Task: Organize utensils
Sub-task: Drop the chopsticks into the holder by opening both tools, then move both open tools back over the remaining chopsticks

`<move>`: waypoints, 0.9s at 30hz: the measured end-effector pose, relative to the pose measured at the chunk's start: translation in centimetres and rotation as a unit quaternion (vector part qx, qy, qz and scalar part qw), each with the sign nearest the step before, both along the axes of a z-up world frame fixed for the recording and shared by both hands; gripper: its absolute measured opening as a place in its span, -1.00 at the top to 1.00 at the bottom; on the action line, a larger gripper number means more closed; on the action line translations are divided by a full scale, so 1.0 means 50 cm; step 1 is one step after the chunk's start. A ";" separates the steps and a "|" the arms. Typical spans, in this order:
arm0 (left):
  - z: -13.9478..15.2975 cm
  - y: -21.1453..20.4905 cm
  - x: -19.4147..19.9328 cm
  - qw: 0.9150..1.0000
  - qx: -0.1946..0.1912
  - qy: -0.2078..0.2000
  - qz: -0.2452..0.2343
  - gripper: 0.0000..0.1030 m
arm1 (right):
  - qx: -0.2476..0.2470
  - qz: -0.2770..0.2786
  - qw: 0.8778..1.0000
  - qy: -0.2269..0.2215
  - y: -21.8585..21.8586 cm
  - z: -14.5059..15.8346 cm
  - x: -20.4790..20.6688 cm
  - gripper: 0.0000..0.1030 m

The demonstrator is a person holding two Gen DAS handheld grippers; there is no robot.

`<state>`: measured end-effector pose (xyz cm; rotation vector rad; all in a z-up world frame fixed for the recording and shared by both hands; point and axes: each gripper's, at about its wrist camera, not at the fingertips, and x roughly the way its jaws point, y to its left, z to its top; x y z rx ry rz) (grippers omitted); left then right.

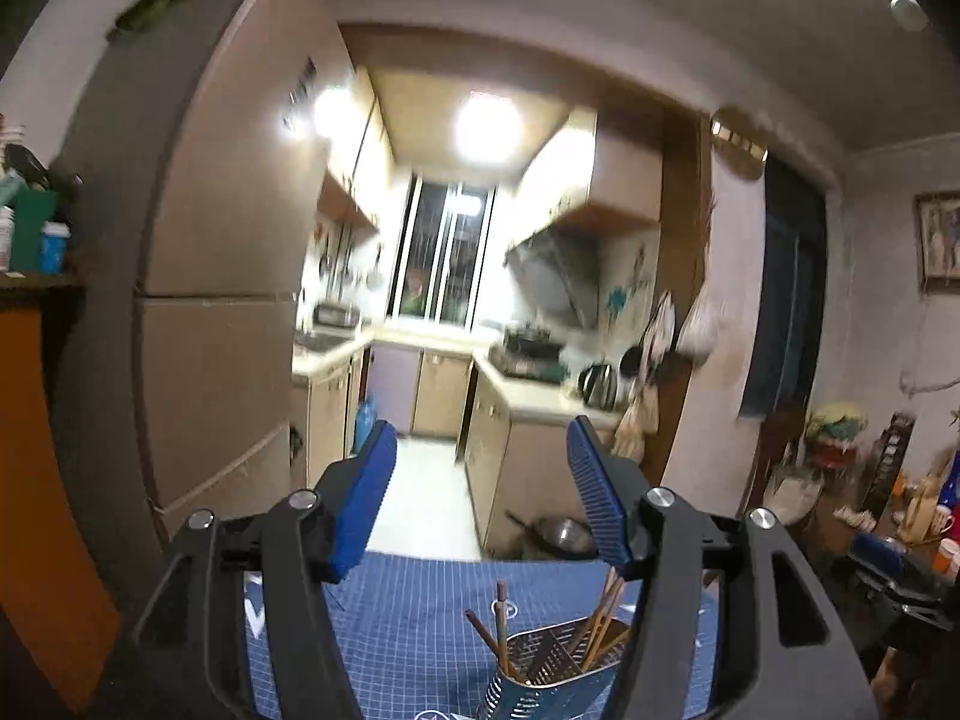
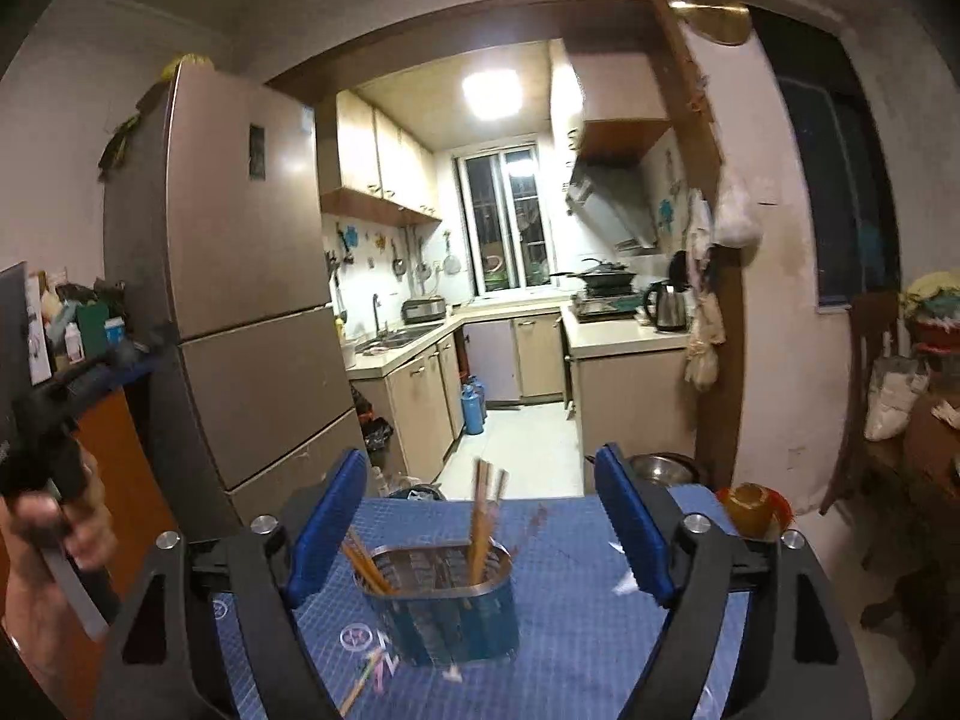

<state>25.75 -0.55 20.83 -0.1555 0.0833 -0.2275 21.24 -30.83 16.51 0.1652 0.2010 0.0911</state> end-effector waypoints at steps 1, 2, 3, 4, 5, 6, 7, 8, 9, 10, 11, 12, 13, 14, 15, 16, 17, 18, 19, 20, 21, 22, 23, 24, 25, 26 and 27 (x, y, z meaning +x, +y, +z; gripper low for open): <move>0.005 0.007 -0.023 1.000 -0.004 -0.004 -0.006 -0.10 | 0.005 -0.004 1.000 0.000 -0.014 -0.005 -0.030 -0.54; 0.005 0.017 -0.054 1.000 -0.009 -0.006 -0.018 -0.10 | 0.008 -0.009 1.000 0.001 -0.023 -0.009 -0.051 -0.54; 0.002 0.020 -0.072 1.000 -0.011 -0.005 -0.027 -0.10 | 0.012 -0.013 1.000 0.004 -0.034 -0.014 -0.076 -0.55; -0.005 0.019 -0.097 0.999 -0.006 -0.002 -0.039 -0.11 | 0.019 -0.014 1.000 0.010 -0.046 -0.023 -0.104 -0.56; -0.015 0.013 -0.120 0.999 0.006 0.001 -0.044 -0.17 | 0.026 -0.019 0.999 0.017 -0.056 -0.032 -0.124 -0.57; -0.025 0.006 -0.134 0.999 0.016 0.002 -0.049 -0.20 | 0.033 -0.028 0.999 0.022 -0.066 -0.040 -0.142 -0.57; -0.041 -0.005 -0.156 0.998 0.032 0.004 -0.058 -0.25 | 0.043 -0.036 0.998 0.028 -0.077 -0.052 -0.164 -0.57; -0.059 -0.015 -0.175 0.997 0.048 0.009 -0.068 -0.26 | 0.050 -0.040 0.997 0.033 -0.084 -0.063 -0.179 -0.60; -0.073 -0.023 -0.188 0.995 0.058 0.014 -0.073 -0.27 | 0.059 -0.047 0.996 0.039 -0.095 -0.076 -0.196 -0.62; -0.094 -0.033 -0.206 0.994 0.071 0.022 -0.082 -0.28 | 0.074 -0.056 0.995 0.044 -0.107 -0.095 -0.218 -0.62; -0.110 -0.039 -0.216 0.992 0.078 0.029 -0.092 -0.30 | 0.089 -0.062 0.993 0.048 -0.116 -0.115 -0.238 -0.65; -0.135 -0.046 -0.232 0.989 0.088 0.042 -0.108 -0.30 | 0.101 -0.064 0.991 0.055 -0.124 -0.132 -0.255 -0.66; -0.160 -0.051 -0.248 0.986 0.097 0.054 -0.121 -0.31 | 0.107 -0.063 0.990 0.068 -0.127 -0.152 -0.274 -0.67; -0.185 -0.056 -0.263 0.983 0.103 0.065 -0.135 -0.31 | 0.105 -0.058 0.990 0.077 -0.124 -0.166 -0.290 -0.67; -0.207 -0.058 -0.272 0.981 0.109 0.074 -0.146 -0.31 | 0.103 -0.054 0.990 0.081 -0.122 -0.180 -0.308 -0.67; -0.230 -0.063 -0.284 0.977 0.115 0.085 -0.156 -0.31 | 0.107 -0.059 0.989 0.081 -0.120 -0.199 -0.338 -0.67; -0.247 -0.065 -0.289 0.975 0.120 0.093 -0.163 -0.31 | 0.114 -0.061 0.988 0.083 -0.118 -0.213 -0.359 -0.67; -0.269 -0.069 -0.295 0.972 0.124 0.104 -0.171 -0.31 | 0.130 -0.058 0.986 0.091 -0.122 -0.233 -0.381 -0.66; -0.297 -0.073 -0.305 0.968 0.124 0.120 -0.180 -0.31 | 0.147 -0.058 0.982 0.099 -0.126 -0.252 -0.400 -0.66; -0.318 -0.078 -0.308 0.966 0.122 0.134 -0.186 -0.31 | 0.159 -0.063 0.980 0.102 -0.128 -0.265 -0.414 -0.66; -0.335 -0.080 -0.311 0.963 0.121 0.146 -0.190 -0.31 | 0.172 -0.069 0.977 0.104 -0.132 -0.283 -0.435 -0.67; -0.356 -0.082 -0.313 0.960 0.117 0.163 -0.194 -0.31 | 0.183 -0.072 0.974 0.109 -0.137 -0.301 -0.454 -0.67; -0.373 -0.082 -0.315 0.959 0.112 0.177 -0.194 -0.31 | 0.188 -0.073 0.973 0.112 -0.139 -0.314 -0.465 -0.67; -0.384 -0.082 -0.316 0.957 0.110 0.185 -0.193 -0.31 | 0.194 -0.077 0.971 0.114 -0.141 -0.329 -0.483 -0.67; -0.396 -0.084 -0.319 0.955 0.108 0.195 -0.196 -0.30 | 0.200 -0.080 0.970 0.114 -0.143 -0.344 -0.501 -0.67; -0.406 -0.085 -0.323 0.953 0.109 0.203 -0.197 -0.31 | 0.206 -0.078 0.969 0.115 -0.145 -0.354 -0.511 -0.67; -0.414 -0.086 -0.327 0.952 0.111 0.207 -0.197 -0.31 | 0.213 -0.075 0.967 0.117 -0.146 -0.365 -0.526 -0.66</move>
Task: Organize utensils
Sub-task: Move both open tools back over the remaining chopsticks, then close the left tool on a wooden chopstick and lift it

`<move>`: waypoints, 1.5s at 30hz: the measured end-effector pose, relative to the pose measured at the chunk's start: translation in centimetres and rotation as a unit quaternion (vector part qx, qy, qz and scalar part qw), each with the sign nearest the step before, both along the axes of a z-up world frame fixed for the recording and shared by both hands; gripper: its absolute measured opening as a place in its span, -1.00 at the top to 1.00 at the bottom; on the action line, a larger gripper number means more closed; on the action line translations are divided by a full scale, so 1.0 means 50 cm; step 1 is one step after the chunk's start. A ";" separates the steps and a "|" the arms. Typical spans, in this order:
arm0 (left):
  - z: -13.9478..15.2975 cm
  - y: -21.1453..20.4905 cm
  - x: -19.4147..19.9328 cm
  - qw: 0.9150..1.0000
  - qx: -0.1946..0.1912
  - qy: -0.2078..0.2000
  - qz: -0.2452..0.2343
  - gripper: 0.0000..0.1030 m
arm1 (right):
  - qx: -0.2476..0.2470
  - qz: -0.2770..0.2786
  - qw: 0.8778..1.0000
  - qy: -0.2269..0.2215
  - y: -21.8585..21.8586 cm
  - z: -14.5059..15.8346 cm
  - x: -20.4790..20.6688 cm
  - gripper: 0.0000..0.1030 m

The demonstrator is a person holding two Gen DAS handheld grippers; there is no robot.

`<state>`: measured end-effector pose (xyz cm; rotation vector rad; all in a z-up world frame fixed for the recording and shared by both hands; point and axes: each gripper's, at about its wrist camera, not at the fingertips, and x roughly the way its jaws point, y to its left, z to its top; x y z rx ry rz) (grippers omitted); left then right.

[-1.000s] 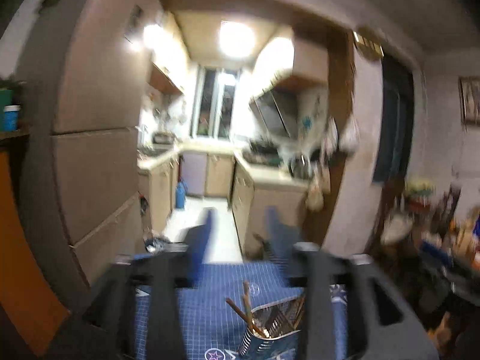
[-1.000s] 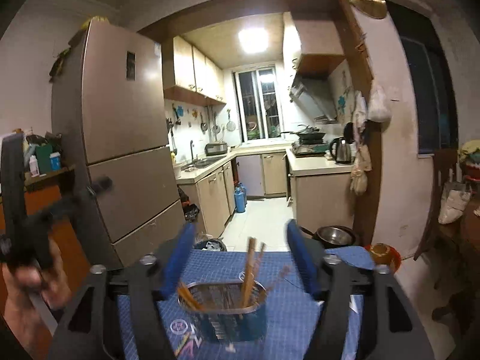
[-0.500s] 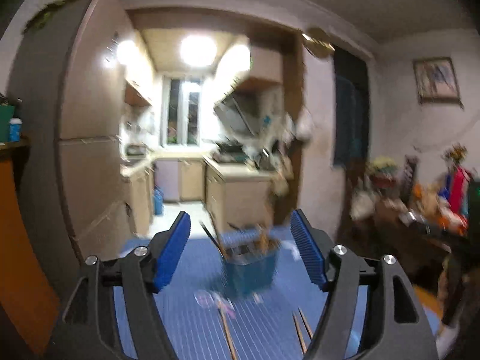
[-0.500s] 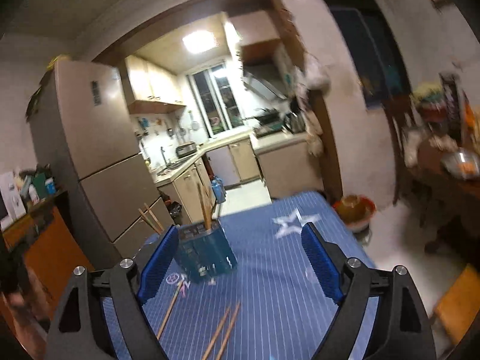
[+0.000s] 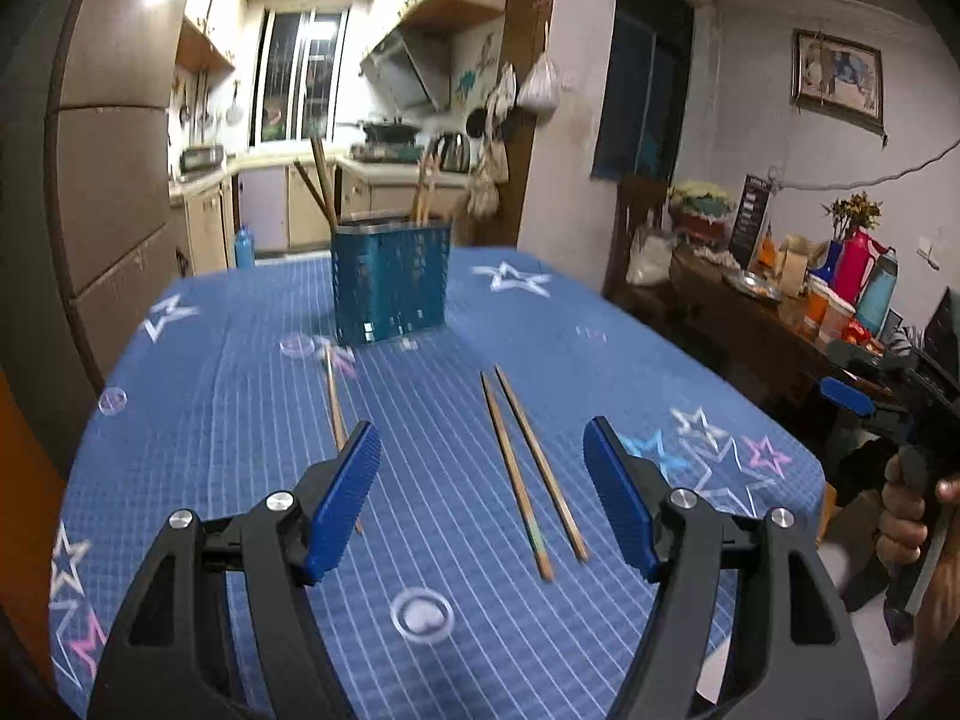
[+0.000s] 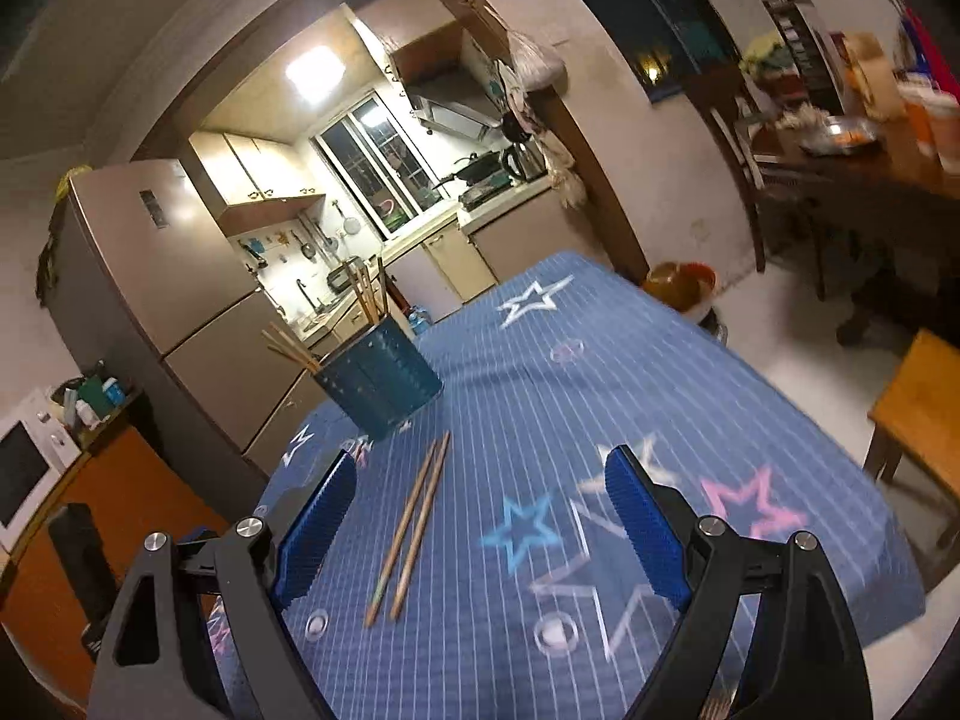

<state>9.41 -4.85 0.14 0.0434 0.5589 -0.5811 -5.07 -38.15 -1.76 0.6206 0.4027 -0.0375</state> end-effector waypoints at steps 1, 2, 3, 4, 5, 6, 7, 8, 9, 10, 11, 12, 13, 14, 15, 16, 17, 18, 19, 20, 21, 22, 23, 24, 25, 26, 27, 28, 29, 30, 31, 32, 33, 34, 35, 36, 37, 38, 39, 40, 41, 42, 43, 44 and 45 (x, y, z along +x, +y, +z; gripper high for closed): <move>-0.007 0.002 -0.010 1.000 0.003 0.001 -0.002 -0.31 | 0.004 -0.001 1.000 0.002 0.000 -0.009 -0.015 -0.66; -0.008 0.000 -0.017 1.000 0.006 0.000 -0.005 -0.31 | 0.004 -0.004 1.000 0.004 -0.007 -0.018 -0.029 -0.66; -0.009 -0.006 -0.024 1.000 0.011 -0.002 -0.008 -0.31 | 0.005 -0.008 1.000 0.007 -0.012 -0.023 -0.039 -0.66; -0.010 -0.012 -0.032 1.000 0.017 -0.005 -0.012 -0.34 | 0.010 -0.012 1.000 0.008 -0.017 -0.031 -0.052 -0.66; -0.011 -0.016 -0.041 1.000 0.024 -0.010 -0.016 -0.42 | 0.019 -0.012 1.000 0.007 -0.027 -0.036 -0.062 -0.66; -0.015 -0.020 -0.049 0.999 0.027 -0.015 -0.017 -0.46 | 0.024 -0.012 1.000 0.007 -0.033 -0.042 -0.069 -0.66; -0.018 -0.024 -0.058 0.999 0.032 -0.021 -0.019 -0.51 | 0.028 -0.012 1.000 0.007 -0.037 -0.051 -0.080 -0.66; -0.021 -0.029 -0.065 0.999 0.040 -0.027 -0.023 -0.53 | 0.026 -0.009 1.000 0.008 -0.038 -0.054 -0.084 -0.66; -0.026 -0.033 -0.069 0.998 0.048 -0.029 -0.026 -0.55 | 0.021 -0.005 1.000 0.010 -0.038 -0.058 -0.085 -0.66; -0.030 -0.037 -0.071 0.998 0.057 -0.031 -0.025 -0.55 | 0.014 -0.003 1.000 0.014 -0.036 -0.063 -0.084 -0.66; -0.033 -0.040 -0.071 0.997 0.065 -0.033 -0.022 -0.55 | 0.009 0.000 1.000 0.017 -0.034 -0.066 -0.080 -0.66; -0.042 -0.040 -0.071 0.996 0.076 -0.033 -0.018 -0.55 | 0.005 0.004 1.000 0.018 -0.031 -0.072 -0.077 -0.66; -0.049 -0.038 -0.070 0.996 0.082 -0.032 -0.016 -0.55 | 0.002 0.008 1.000 0.020 -0.027 -0.075 -0.071 -0.66; -0.055 -0.036 -0.070 0.996 0.086 -0.030 -0.013 -0.55 | -0.006 0.012 1.000 0.025 -0.020 -0.083 -0.061 -0.66; -0.069 -0.028 -0.065 0.995 0.093 -0.025 -0.005 -0.55 | -0.017 0.016 0.999 0.033 -0.010 -0.091 -0.049 -0.66; -0.076 -0.022 -0.062 0.995 0.098 -0.022 0.001 -0.55 | -0.030 0.024 0.998 0.041 0.003 -0.099 -0.034 -0.66; -0.092 -0.013 -0.055 0.994 0.107 -0.015 0.012 -0.55 | -0.041 0.031 0.998 0.045 0.013 -0.104 -0.023 -0.66; -0.104 -0.005 -0.052 0.993 0.113 -0.012 0.018 -0.55 | -0.059 0.039 0.996 0.054 0.029 -0.111 -0.007 -0.66; -0.113 0.000 -0.055 0.993 0.117 -0.010 0.020 -0.55 | -0.070 0.046 0.995 0.059 0.039 -0.116 0.003 -0.65; -0.125 0.004 -0.056 0.992 0.124 -0.008 0.019 -0.55 | -0.091 0.059 0.992 0.068 0.063 -0.125 0.021 -0.61; -0.134 0.006 -0.060 0.991 0.129 -0.008 0.018 -0.55 | -0.104 0.067 0.990 0.073 0.081 -0.130 0.032 -0.55; -0.144 0.007 -0.064 0.991 0.134 -0.007 0.014 -0.54 | -0.118 0.079 0.987 0.075 0.105 -0.135 0.044 -0.50; -0.149 0.006 -0.068 0.991 0.135 -0.006 0.011 -0.46 | -0.130 0.091 0.984 0.076 0.130 -0.139 0.053 -0.38; -0.160 0.005 -0.074 0.990 0.140 -0.004 0.002 -0.42 | -0.139 0.104 0.982 0.075 0.153 -0.141 0.060 -0.26; -0.170 0.004 -0.080 0.989 0.145 -0.004 -0.004 -0.39 | -0.149 0.115 0.979 0.074 0.174 -0.140 0.065 -0.22; -0.173 0.003 -0.083 0.989 0.147 -0.005 -0.006 -0.36 | -0.165 0.126 0.975 0.074 0.204 -0.141 0.073 -0.11; -0.179 0.006 -0.085 0.989 0.150 -0.006 -0.006 -0.34 | -0.180 0.138 0.971 0.073 0.234 -0.142 0.079 -0.06; -0.182 0.008 -0.083 0.989 0.150 -0.004 -0.004 -0.32 | -0.195 0.147 0.967 0.070 0.261 -0.141 0.083 -0.05; -0.185 0.013 -0.079 0.989 0.146 0.001 -0.001 -0.32 | -0.208 0.151 0.964 0.065 0.281 -0.139 0.084 -0.05; -0.186 0.023 -0.069 0.990 0.138 0.008 0.006 -0.32 | -0.218 0.154 0.962 0.060 0.297 -0.136 0.084 -0.05; -0.186 0.031 -0.059 0.991 0.133 0.014 0.012 -0.31 | -0.228 0.156 0.959 0.057 0.313 -0.133 0.085 -0.05; -0.188 0.040 -0.048 0.991 0.129 0.020 0.020 -0.28 | -0.235 0.155 0.958 0.055 0.321 -0.131 0.086 -0.05; -0.189 0.046 -0.039 0.991 0.127 0.025 0.025 -0.27 | -0.243 0.152 0.957 0.053 0.330 -0.130 0.088 -0.05; -0.189 0.056 -0.026 0.992 0.121 0.033 0.031 -0.24 | -0.249 0.149 0.956 0.053 0.333 -0.129 0.090 -0.04; -0.190 0.064 -0.017 0.992 0.115 0.039 0.033 -0.20 | -0.257 0.146 0.954 0.052 0.341 -0.129 0.092 -0.04; -0.190 0.071 -0.010 0.992 0.111 0.043 0.035 -0.18 | -0.262 0.145 0.953 0.053 0.344 -0.129 0.091 -0.04; -0.189 0.078 -0.005 0.992 0.110 0.044 0.039 -0.17 | -0.265 0.143 0.952 0.053 0.347 -0.129 0.090 -0.04; -0.189 0.082 -0.002 0.992 0.110 0.043 0.041 -0.17 | -0.270 0.143 0.951 0.053 0.350 -0.130 0.089 -0.04; -0.187 0.091 0.003 0.992 0.109 0.041 0.046 -0.17 | -0.274 0.143 0.949 0.055 0.353 -0.132 0.089 -0.04; -0.187 0.096 0.005 0.992 0.107 0.041 0.050 -0.17 | -0.277 0.140 0.949 0.058 0.353 -0.133 0.090 -0.04; -0.187 0.103 0.008 0.992 0.102 0.044 0.053 -0.17 | -0.280 0.139 0.948 0.059 0.358 -0.133 0.092 -0.04; -0.187 0.106 0.010 0.993 0.097 0.046 0.054 -0.17 | -0.283 0.138 0.947 0.059 0.361 -0.133 0.095 -0.04; -0.186 0.110 0.014 0.993 0.090 0.051 0.052 -0.17 | -0.286 0.137 0.946 0.060 0.364 -0.133 0.098 -0.04; -0.184 0.111 0.018 0.994 0.085 0.053 0.048 -0.17 | -0.289 0.136 0.946 0.060 0.368 -0.132 0.103 -0.04; -0.179 0.109 0.027 0.994 0.081 0.056 0.041 -0.17 | -0.291 0.136 0.945 0.061 0.371 -0.133 0.107 -0.04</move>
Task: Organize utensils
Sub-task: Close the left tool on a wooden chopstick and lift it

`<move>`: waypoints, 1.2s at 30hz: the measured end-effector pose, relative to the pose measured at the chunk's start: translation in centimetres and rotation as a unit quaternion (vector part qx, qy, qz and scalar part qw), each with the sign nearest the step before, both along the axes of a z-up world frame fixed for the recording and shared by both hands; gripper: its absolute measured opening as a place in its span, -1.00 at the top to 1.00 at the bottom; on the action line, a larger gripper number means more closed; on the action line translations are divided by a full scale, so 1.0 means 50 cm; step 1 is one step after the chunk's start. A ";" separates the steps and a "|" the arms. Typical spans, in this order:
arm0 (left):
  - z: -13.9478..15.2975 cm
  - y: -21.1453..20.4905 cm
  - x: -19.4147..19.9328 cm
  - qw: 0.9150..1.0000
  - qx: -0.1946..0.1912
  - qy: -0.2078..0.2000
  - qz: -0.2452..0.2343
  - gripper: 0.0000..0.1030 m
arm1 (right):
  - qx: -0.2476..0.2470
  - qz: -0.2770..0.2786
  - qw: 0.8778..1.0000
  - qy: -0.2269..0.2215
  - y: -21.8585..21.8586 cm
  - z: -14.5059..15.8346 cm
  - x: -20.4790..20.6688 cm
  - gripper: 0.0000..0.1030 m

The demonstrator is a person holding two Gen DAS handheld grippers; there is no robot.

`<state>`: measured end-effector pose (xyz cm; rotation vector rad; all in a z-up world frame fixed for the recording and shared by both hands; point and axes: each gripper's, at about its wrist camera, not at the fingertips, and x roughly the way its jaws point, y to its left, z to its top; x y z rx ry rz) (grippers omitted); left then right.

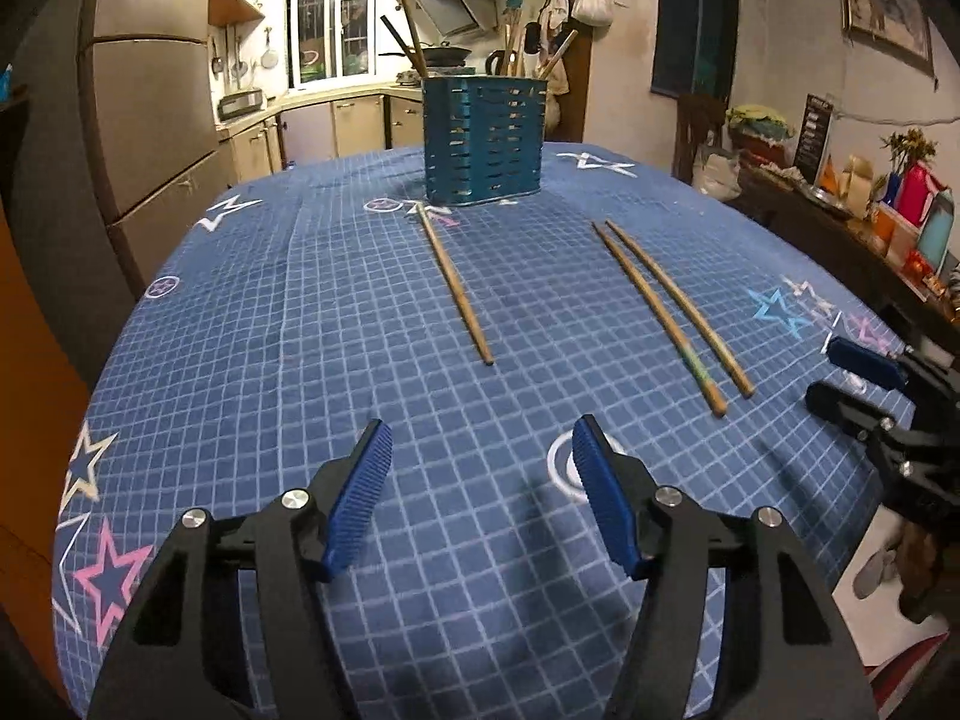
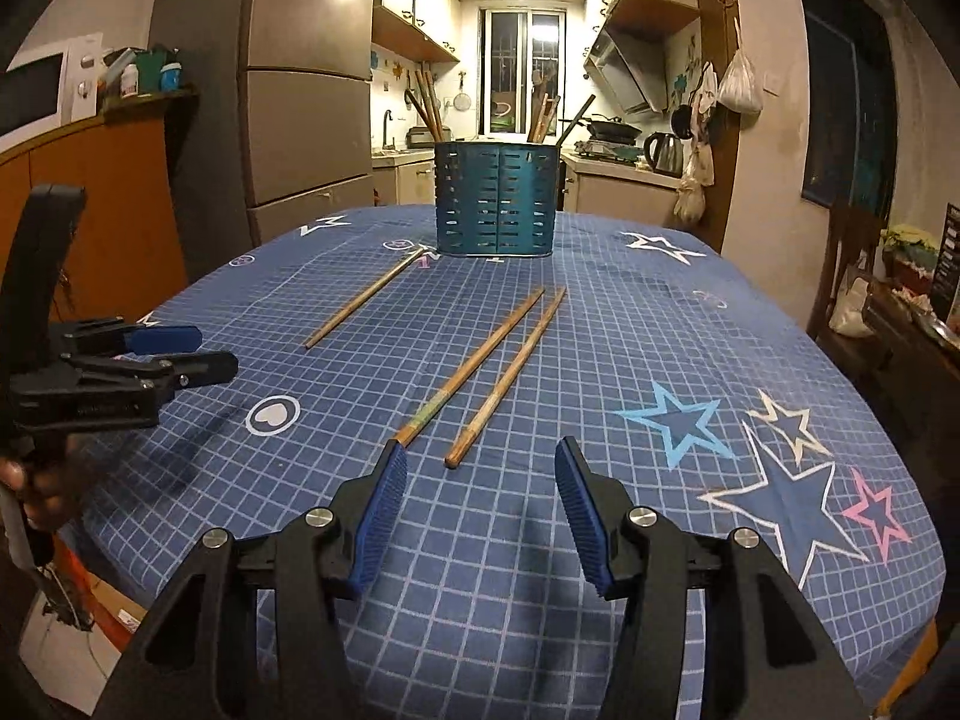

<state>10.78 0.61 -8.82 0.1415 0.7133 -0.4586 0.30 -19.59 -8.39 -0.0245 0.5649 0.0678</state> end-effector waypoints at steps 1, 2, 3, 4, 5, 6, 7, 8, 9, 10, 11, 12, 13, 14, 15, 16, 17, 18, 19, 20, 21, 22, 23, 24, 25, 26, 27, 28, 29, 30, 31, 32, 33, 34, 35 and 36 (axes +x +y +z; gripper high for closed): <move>0.008 -0.003 0.015 1.000 -0.002 0.005 -0.006 -0.17 | 0.000 0.001 1.000 0.003 0.001 0.001 0.003 -0.04; 0.021 -0.007 0.039 1.000 -0.002 0.005 -0.007 -0.17 | 0.001 0.001 1.000 0.004 0.002 0.003 0.007 -0.04; 0.032 -0.011 0.061 1.000 -0.004 0.003 -0.005 -0.17 | 0.005 0.000 1.000 0.005 0.002 0.006 0.013 -0.04; 0.045 -0.017 0.092 1.000 -0.006 0.003 -0.006 -0.17 | 0.010 -0.003 1.000 0.008 0.002 0.008 0.021 -0.04; 0.063 -0.026 0.144 1.000 -0.008 0.002 0.002 -0.17 | 0.014 -0.007 1.000 0.012 -0.003 0.008 0.026 -0.04; 0.071 -0.030 0.181 1.000 -0.012 0.002 0.008 -0.17 | 0.019 -0.013 1.000 0.015 -0.007 0.008 0.033 -0.04; 0.077 -0.040 0.222 1.000 -0.016 0.006 0.008 -0.17 | 0.023 -0.018 0.999 0.017 -0.009 0.007 0.040 -0.04; 0.078 -0.052 0.264 1.000 -0.014 0.011 0.010 -0.17 | 0.028 -0.020 0.999 0.019 -0.013 0.006 0.045 -0.04; 0.071 -0.071 0.328 0.999 -0.011 0.023 0.021 -0.15 | 0.034 -0.020 0.999 0.020 -0.015 0.006 0.048 -0.04; 0.063 -0.083 0.367 0.999 -0.015 0.038 0.023 0.00 | 0.037 -0.020 0.999 0.020 -0.018 0.006 0.051 -0.04; 0.048 -0.098 0.412 0.998 -0.015 0.058 0.024 0.13 | 0.038 -0.020 0.999 0.018 -0.021 0.007 0.051 -0.04; 0.037 -0.111 0.439 0.997 -0.012 0.066 0.030 0.17 | 0.039 -0.021 0.999 0.017 -0.023 0.007 0.051 -0.04; 0.023 -0.123 0.470 0.997 -0.006 0.071 0.034 0.19 | 0.039 -0.021 0.999 0.015 -0.028 0.007 0.051 -0.04; 0.013 -0.128 0.489 0.996 0.000 0.076 0.036 0.22 | 0.039 -0.023 0.999 0.014 -0.034 0.007 0.051 -0.04; -0.003 -0.138 0.511 0.995 0.011 0.085 0.042 0.24 | 0.039 -0.025 0.999 0.013 -0.042 0.007 0.051 -0.04; -0.020 -0.146 0.528 0.994 0.021 0.094 0.044 0.30 | 0.042 -0.028 0.999 0.012 -0.051 0.008 0.051 -0.04; -0.030 -0.150 0.534 0.994 0.028 0.101 0.043 0.53 | 0.047 -0.031 0.998 0.012 -0.061 0.010 0.051 -0.04; -0.044 -0.155 0.540 0.993 0.040 0.106 0.042 0.64 | 0.051 -0.033 0.998 0.011 -0.068 0.010 0.052 -0.04; -0.045 -0.159 0.536 0.994 0.054 0.090 0.043 0.84 | 0.054 -0.035 0.998 0.010 -0.073 0.010 0.052 -0.04; -0.044 -0.157 0.535 0.994 0.055 0.087 0.041 0.85 | 0.060 -0.037 0.997 0.008 -0.082 0.011 0.054 -0.04; -0.045 -0.152 0.534 0.994 0.048 0.089 0.039 0.87 | 0.064 -0.038 0.997 0.008 -0.086 0.010 0.056 -0.04; -0.046 -0.148 0.532 0.994 0.045 0.088 0.036 0.89 | 0.068 -0.038 0.997 0.008 -0.089 0.009 0.057 -0.04; -0.046 -0.146 0.531 0.995 0.045 0.086 0.034 0.89 | 0.072 -0.037 0.997 0.009 -0.093 0.008 0.060 -0.04; -0.046 -0.142 0.526 0.995 0.043 0.087 0.034 0.89 | 0.074 -0.036 0.997 0.009 -0.095 0.007 0.063 -0.04; -0.046 -0.136 0.519 0.995 0.036 0.092 0.032 0.89 | 0.073 -0.036 0.997 0.010 -0.096 0.005 0.065 -0.04; -0.046 -0.130 0.511 0.994 0.029 0.096 0.031 0.89 | 0.073 -0.035 0.997 0.011 -0.096 0.004 0.066 -0.04; -0.045 -0.127 0.502 0.994 0.031 0.095 0.033 0.89 | 0.073 -0.035 0.997 0.011 -0.095 0.002 0.066 -0.04; -0.044 -0.121 0.492 0.994 0.032 0.093 0.035 0.89 | 0.073 -0.035 0.997 0.012 -0.095 0.000 0.067 -0.04; -0.043 -0.117 0.488 0.994 0.029 0.094 0.036 0.89 | 0.074 -0.035 0.997 0.014 -0.096 -0.002 0.067 -0.04; -0.040 -0.110 0.475 0.995 0.024 0.094 0.036 0.90 | 0.076 -0.035 0.996 0.015 -0.096 -0.004 0.067 -0.04; -0.035 -0.102 0.461 0.995 0.020 0.092 0.038 0.90 | 0.080 -0.033 0.996 0.017 -0.095 -0.006 0.066 -0.04; -0.027 -0.093 0.448 0.995 0.013 0.088 0.040 0.90 | 0.084 -0.031 0.996 0.019 -0.093 -0.007 0.067 -0.04; -0.020 -0.084 0.434 0.996 0.003 0.085 0.040 0.90 | 0.086 -0.030 0.996 0.020 -0.090 -0.007 0.068 -0.04; -0.015 -0.077 0.431 0.996 -0.004 0.084 0.040 0.90 | 0.086 -0.028 0.996 0.020 -0.087 -0.008 0.068 -0.04; -0.007 -0.070 0.418 0.996 -0.012 0.082 0.040 0.90 | 0.086 -0.026 0.996 0.021 -0.084 -0.008 0.068 -0.04; 0.003 -0.062 0.400 0.996 -0.021 0.078 0.038 0.90 | 0.085 -0.023 0.996 0.022 -0.080 -0.008 0.068 -0.04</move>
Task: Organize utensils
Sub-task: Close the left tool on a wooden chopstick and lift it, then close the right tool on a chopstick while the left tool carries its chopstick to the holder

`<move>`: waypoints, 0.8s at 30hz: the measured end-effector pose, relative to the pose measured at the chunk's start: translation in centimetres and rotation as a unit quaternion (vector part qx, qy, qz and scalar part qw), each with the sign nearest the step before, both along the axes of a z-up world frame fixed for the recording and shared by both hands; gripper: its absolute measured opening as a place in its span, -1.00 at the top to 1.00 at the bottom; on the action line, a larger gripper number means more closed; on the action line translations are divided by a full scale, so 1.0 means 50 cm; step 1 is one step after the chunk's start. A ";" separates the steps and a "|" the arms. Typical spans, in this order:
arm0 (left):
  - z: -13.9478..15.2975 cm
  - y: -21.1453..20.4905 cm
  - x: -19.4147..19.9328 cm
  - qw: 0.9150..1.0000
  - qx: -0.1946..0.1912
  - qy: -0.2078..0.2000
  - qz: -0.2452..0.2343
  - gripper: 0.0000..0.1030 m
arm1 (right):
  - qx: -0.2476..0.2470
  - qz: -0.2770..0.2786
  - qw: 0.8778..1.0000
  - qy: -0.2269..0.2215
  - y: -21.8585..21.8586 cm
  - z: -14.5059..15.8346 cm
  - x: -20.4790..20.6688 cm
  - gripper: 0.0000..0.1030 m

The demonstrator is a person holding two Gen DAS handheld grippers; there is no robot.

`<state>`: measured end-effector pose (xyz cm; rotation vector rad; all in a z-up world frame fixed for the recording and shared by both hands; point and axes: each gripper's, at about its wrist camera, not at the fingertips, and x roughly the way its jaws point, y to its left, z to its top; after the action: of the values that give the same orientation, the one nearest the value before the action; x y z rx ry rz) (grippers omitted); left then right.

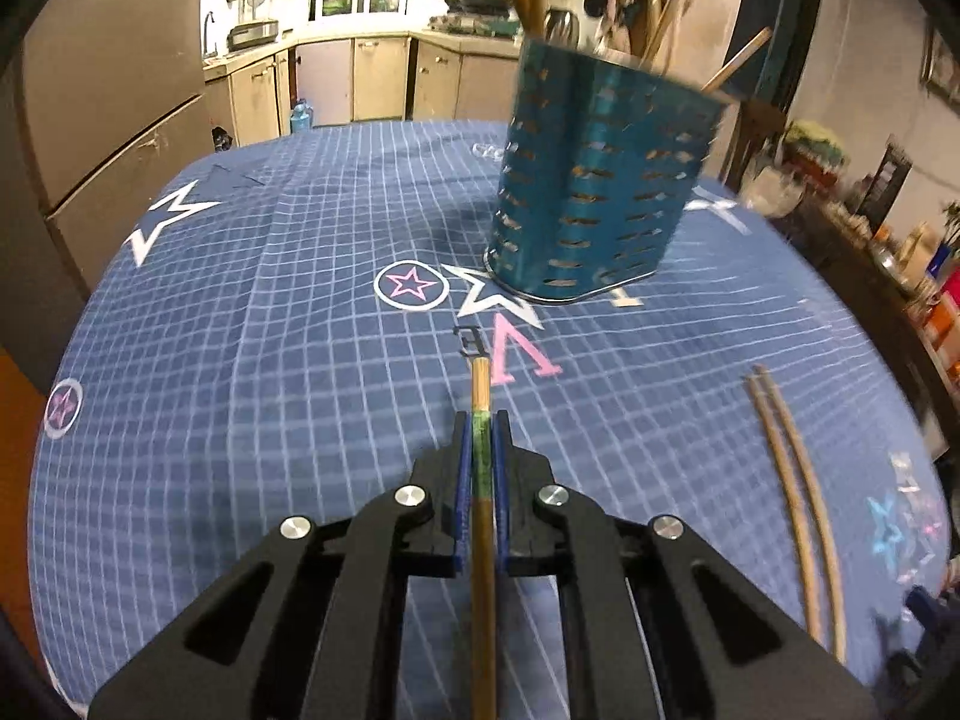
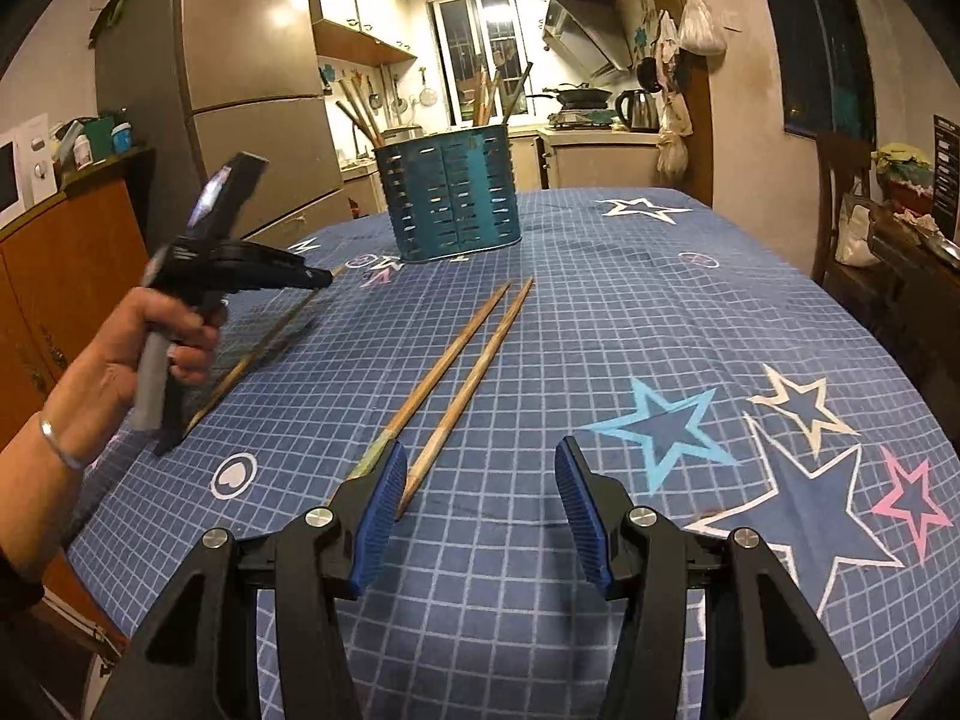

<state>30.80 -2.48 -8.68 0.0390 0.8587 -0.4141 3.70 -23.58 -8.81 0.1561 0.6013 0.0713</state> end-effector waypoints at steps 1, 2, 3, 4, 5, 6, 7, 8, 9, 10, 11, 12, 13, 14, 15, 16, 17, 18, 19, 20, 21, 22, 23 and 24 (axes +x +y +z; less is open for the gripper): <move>0.010 0.007 -0.017 1.000 -0.003 -0.006 0.001 0.90 | 0.000 0.004 1.000 0.000 0.005 0.000 0.000 -0.04; 0.016 0.011 -0.027 1.000 -0.003 -0.010 0.002 0.90 | 0.000 0.008 1.000 -0.001 0.009 0.002 -0.001 -0.04; 0.025 0.018 -0.040 1.000 -0.008 -0.014 0.002 0.90 | -0.001 0.011 1.000 -0.001 0.013 0.003 -0.001 -0.04; 0.034 0.024 -0.050 1.000 -0.017 -0.017 0.002 0.90 | -0.003 0.017 1.000 -0.001 0.021 0.003 -0.001 -0.04; 0.047 0.029 -0.064 0.999 -0.024 -0.024 0.001 0.90 | -0.005 0.022 1.000 -0.001 0.029 0.002 0.000 -0.04; 0.055 0.031 -0.071 0.999 -0.024 -0.029 -0.001 0.90 | -0.008 0.025 1.000 0.001 0.037 0.000 0.001 -0.04; 0.062 0.034 -0.075 0.999 -0.028 -0.035 -0.001 0.90 | -0.010 0.028 1.000 0.004 0.043 -0.003 0.002 -0.04; 0.071 0.036 -0.081 0.999 -0.035 -0.038 -0.003 0.90 | -0.012 0.031 0.999 0.007 0.050 -0.006 0.004 -0.04; 0.082 0.038 -0.089 0.998 -0.043 -0.042 -0.009 0.90 | -0.013 0.032 0.999 0.009 0.056 -0.009 0.005 -0.04; 0.093 0.038 -0.098 0.998 -0.041 -0.051 -0.012 0.90 | -0.015 0.032 0.999 0.011 0.059 -0.011 0.007 -0.04; 0.101 0.038 -0.107 0.997 -0.036 -0.061 -0.012 0.90 | -0.019 0.029 0.999 0.014 0.063 -0.014 0.008 -0.04; 0.105 0.040 -0.112 0.997 -0.036 -0.064 -0.013 0.90 | -0.021 0.027 0.999 0.016 0.064 -0.017 0.010 -0.04; 0.109 0.043 -0.117 0.997 -0.038 -0.065 -0.014 0.90 | -0.020 0.025 0.999 0.018 0.063 -0.020 0.011 -0.04; 0.112 0.046 -0.121 0.997 -0.039 -0.066 -0.012 0.90 | -0.015 0.023 0.999 0.020 0.061 -0.022 0.011 -0.04; 0.115 0.049 -0.126 0.997 -0.039 -0.069 -0.010 0.90 | -0.012 0.021 0.999 0.022 0.060 -0.023 0.011 -0.04; 0.119 0.052 -0.131 0.997 -0.038 -0.073 -0.009 0.90 | -0.011 0.022 0.999 0.023 0.060 -0.025 0.010 -0.04; 0.123 0.053 -0.136 0.996 -0.033 -0.080 -0.005 0.90 | -0.010 0.022 0.999 0.023 0.062 -0.026 0.008 -0.04; 0.127 0.054 -0.142 0.996 -0.029 -0.086 -0.001 0.90 | -0.012 0.024 0.999 0.023 0.065 -0.026 0.007 -0.04; 0.130 0.056 -0.147 0.996 -0.031 -0.088 -0.001 0.90 | -0.016 0.024 0.999 0.023 0.071 -0.027 0.008 -0.04; 0.131 0.056 -0.151 0.996 -0.036 -0.086 -0.006 0.90 | -0.022 0.023 0.999 0.024 0.075 -0.028 0.011 0.07; 0.129 0.054 -0.152 0.996 -0.035 -0.085 -0.009 0.90 | -0.035 0.018 0.999 0.031 0.080 -0.033 0.017 0.25; 0.125 0.050 -0.155 0.996 -0.025 -0.088 -0.006 0.90 | -0.043 0.016 0.998 0.041 0.084 -0.039 0.022 0.43; 0.121 0.047 -0.154 0.996 -0.014 -0.089 -0.003 0.90 | -0.049 0.014 0.998 0.041 0.085 -0.040 0.024 0.53; 0.108 0.046 -0.149 0.997 -0.005 -0.081 -0.002 0.90 | -0.056 0.013 0.998 0.040 0.087 -0.041 0.024 0.57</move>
<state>23.33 -0.20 -3.25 0.0641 0.6959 -0.4131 4.89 -19.22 -10.85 0.0423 0.6860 0.0555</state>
